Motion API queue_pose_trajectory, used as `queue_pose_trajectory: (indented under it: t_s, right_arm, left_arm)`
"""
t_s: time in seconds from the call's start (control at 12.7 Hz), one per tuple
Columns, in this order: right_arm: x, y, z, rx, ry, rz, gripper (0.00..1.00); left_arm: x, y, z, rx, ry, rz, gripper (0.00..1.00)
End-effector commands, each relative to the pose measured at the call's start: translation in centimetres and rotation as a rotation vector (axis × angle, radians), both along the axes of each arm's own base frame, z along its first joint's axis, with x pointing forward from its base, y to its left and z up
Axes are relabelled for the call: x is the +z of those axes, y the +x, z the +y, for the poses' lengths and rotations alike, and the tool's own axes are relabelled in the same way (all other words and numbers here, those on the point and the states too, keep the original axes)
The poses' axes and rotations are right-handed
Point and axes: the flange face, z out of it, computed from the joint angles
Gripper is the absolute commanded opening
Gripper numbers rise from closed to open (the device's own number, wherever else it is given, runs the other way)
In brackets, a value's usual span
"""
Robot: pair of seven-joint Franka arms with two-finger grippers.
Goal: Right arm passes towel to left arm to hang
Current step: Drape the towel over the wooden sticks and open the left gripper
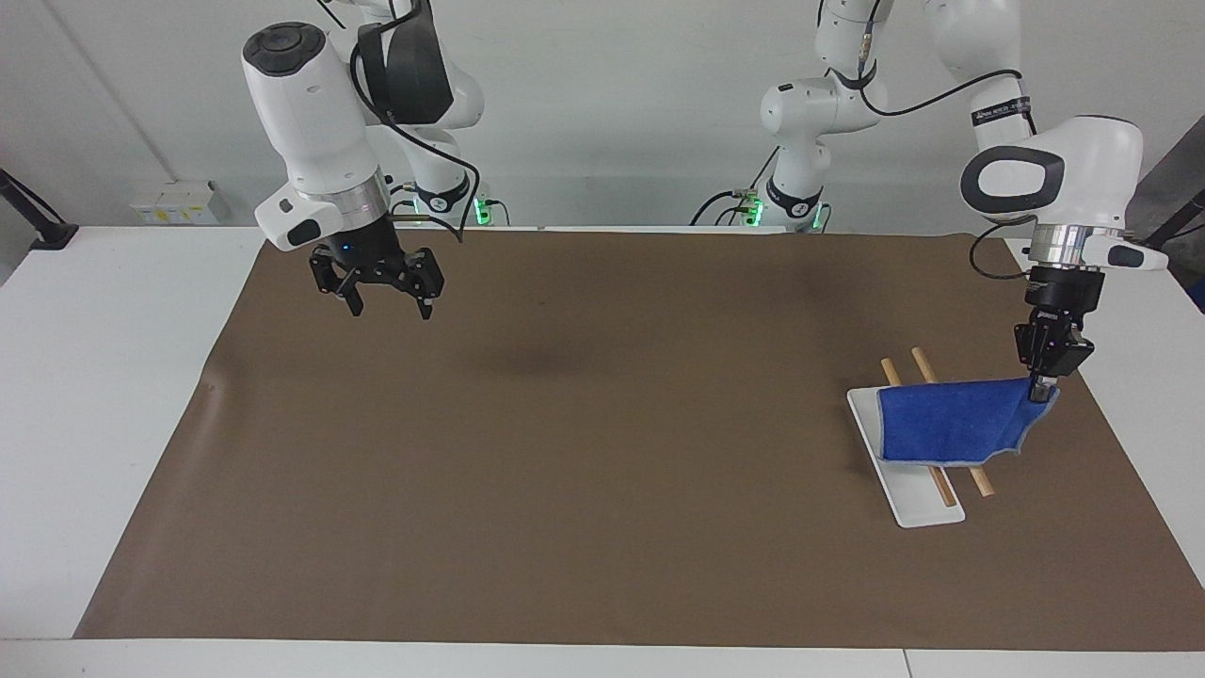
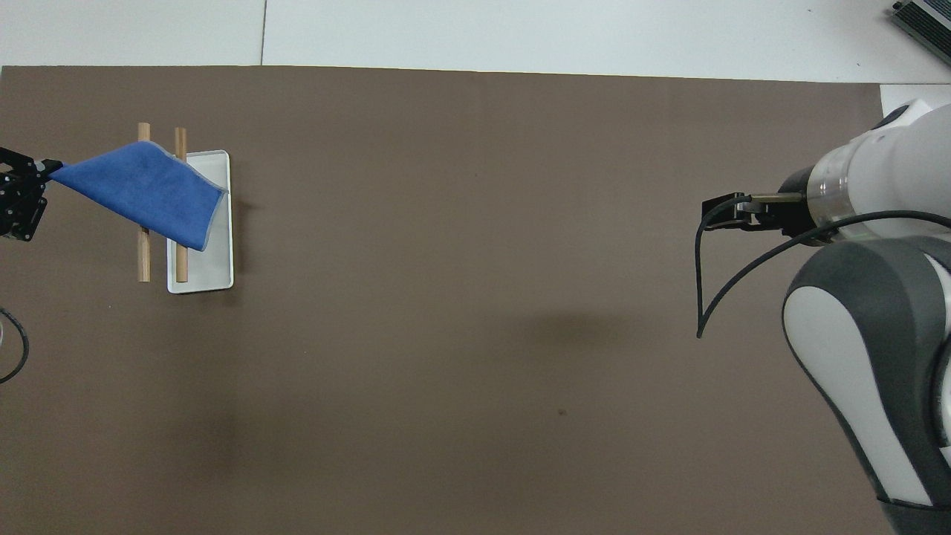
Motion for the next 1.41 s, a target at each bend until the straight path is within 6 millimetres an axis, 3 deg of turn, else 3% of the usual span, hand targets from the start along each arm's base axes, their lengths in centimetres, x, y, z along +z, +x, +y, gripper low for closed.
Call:
queue_pose_trajectory:
  t_s: [0.0,0.39,0.79,0.94,1.02,1.18,1.34]
  right_arm:
    - [0.4,-1.7,-1.3,0.036,-0.035,0.035,1.00]
    - [-1.2,-3.5,-4.9,0.013,-0.032,0.070,1.00]
    - [-0.7,-2.8,-6.1,0.002,-0.036,0.056,1.00]
    - [0.2,-2.0,-6.4,-0.002,-0.048,0.047,1.00]
    - [0.5,-2.0,-6.4,-0.004,-0.048,0.045,1.00]
    - [1.0,-2.2,-6.3,-0.003,-0.048,0.056,1.00]
    - [1.8,-2.3,-5.9,-0.005,-0.048,0.056,1.00]
  left_arm:
    - [-2.1,-0.2,-0.5,0.003,0.000,0.024,0.00]
    - [-5.2,-1.7,-0.5,-0.006,0.003,0.087,0.00]
    - [-7.6,-3.5,-0.6,0.000,0.002,0.135,0.00]
    - [-7.7,-3.6,-0.6,0.001,0.000,0.138,0.43]
    - [-7.7,-3.6,-0.6,0.001,0.000,0.138,0.60]
    - [-7.8,-3.6,-0.5,-0.003,0.005,0.138,0.72]
    - [-7.8,-3.7,0.1,-0.048,0.039,0.135,0.72]
